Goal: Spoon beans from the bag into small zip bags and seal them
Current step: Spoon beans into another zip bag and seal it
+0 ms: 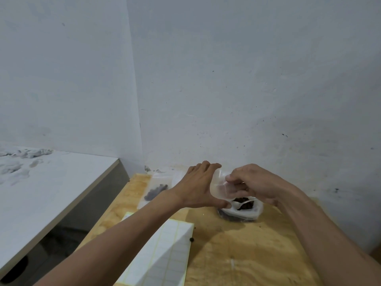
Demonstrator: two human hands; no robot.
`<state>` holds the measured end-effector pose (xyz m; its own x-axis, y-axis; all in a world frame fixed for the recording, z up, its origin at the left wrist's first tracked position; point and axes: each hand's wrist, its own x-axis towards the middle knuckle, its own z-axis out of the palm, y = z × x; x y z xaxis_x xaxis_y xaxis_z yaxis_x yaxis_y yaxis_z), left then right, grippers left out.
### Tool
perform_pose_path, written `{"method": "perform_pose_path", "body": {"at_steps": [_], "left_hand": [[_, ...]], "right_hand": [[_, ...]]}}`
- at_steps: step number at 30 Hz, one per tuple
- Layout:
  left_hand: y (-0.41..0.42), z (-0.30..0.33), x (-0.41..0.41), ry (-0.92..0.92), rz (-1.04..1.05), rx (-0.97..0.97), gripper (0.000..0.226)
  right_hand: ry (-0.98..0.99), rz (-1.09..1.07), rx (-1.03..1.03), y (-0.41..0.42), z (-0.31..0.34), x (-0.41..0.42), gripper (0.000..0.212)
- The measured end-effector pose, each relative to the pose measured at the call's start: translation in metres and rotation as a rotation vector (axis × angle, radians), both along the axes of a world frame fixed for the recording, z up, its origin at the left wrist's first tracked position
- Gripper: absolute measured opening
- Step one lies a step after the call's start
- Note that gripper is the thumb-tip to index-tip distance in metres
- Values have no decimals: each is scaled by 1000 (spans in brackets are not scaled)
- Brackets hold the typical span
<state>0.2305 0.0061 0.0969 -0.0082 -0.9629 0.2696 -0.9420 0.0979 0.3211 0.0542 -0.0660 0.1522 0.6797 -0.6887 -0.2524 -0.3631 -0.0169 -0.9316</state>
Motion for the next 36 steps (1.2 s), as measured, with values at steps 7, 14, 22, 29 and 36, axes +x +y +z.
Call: {"method": "perform_pose_path", "body": {"at_steps": [7,14,22,29,36], "left_hand": [[4,6,-7,132,-9,26,106],[2,3,-4,124,-47,57,90],[0,4,-3,299,-33,62,71],[-8,-2,-1,241,53,15,70],[-5,-8,5,48,95,74,103]], "right_hand": [[-8,-39,-135,4,-3,3,28],[-139,-41,-74,7,-10,6,39],[-216,-141,-133,5,-21,12,11],[-98,-116,-393,-6,-25,8,11],[825,-21,-910,-50,-49,-29,39]]}}
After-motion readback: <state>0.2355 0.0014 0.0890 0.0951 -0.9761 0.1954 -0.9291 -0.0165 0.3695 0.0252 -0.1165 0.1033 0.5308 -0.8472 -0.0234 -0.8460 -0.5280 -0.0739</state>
